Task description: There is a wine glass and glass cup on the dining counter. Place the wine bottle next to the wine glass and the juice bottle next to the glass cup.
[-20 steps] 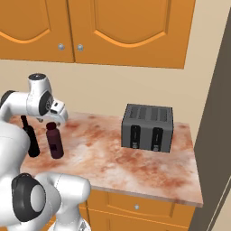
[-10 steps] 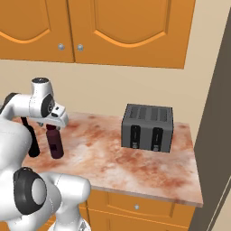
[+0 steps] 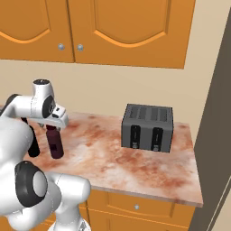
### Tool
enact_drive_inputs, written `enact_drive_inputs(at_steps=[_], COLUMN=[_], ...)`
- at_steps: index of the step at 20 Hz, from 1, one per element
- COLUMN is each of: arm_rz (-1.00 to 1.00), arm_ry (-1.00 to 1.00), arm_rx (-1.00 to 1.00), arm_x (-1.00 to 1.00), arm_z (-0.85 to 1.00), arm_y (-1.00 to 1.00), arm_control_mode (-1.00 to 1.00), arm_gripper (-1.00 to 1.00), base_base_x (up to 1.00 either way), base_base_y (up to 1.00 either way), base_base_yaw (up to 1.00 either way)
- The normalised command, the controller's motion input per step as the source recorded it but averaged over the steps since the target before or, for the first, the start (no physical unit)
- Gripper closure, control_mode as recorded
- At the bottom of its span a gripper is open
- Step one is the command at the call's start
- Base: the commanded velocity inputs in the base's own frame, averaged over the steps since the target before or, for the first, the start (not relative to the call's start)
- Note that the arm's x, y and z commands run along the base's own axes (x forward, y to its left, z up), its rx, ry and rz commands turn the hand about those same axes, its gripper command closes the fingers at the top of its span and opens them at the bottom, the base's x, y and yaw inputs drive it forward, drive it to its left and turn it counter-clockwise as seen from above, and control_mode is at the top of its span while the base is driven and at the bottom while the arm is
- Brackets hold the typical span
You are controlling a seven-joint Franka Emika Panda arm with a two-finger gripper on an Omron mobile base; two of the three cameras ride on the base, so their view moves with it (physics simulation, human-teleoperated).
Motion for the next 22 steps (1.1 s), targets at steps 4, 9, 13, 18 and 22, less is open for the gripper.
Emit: enact_drive_inputs(at_steps=[4, 9, 13, 18, 22], arm_rz=[0.0, 0.0, 0.0, 0.01, 0.08], arm_ry=[0.02, 0.03, 0.0, 0.01, 0.0], arm_rx=[0.0, -0.02, -0.09, -0.05, 0.0], arm_x=[0.0, -0.02, 0.0, -0.17, -0.31], arm_z=[-0.08, -0.13, -0.05, 0.23, 0.5], arm_y=[0.01, 0.05, 0.07, 0.0, 0.0], arm_control_mode=[-1.0, -1.0, -1.0, -1.0, -1.0], arm_gripper=[-1.0, 1.0, 1.0, 1.0, 1.0], base_base_x=[0.0, 0.0, 0.0, 0.0, 0.0], base_base_y=[0.0, 0.0, 0.0, 0.0, 0.0], base_base_yaw=[0.0, 0.0, 0.0, 0.0, 0.0])
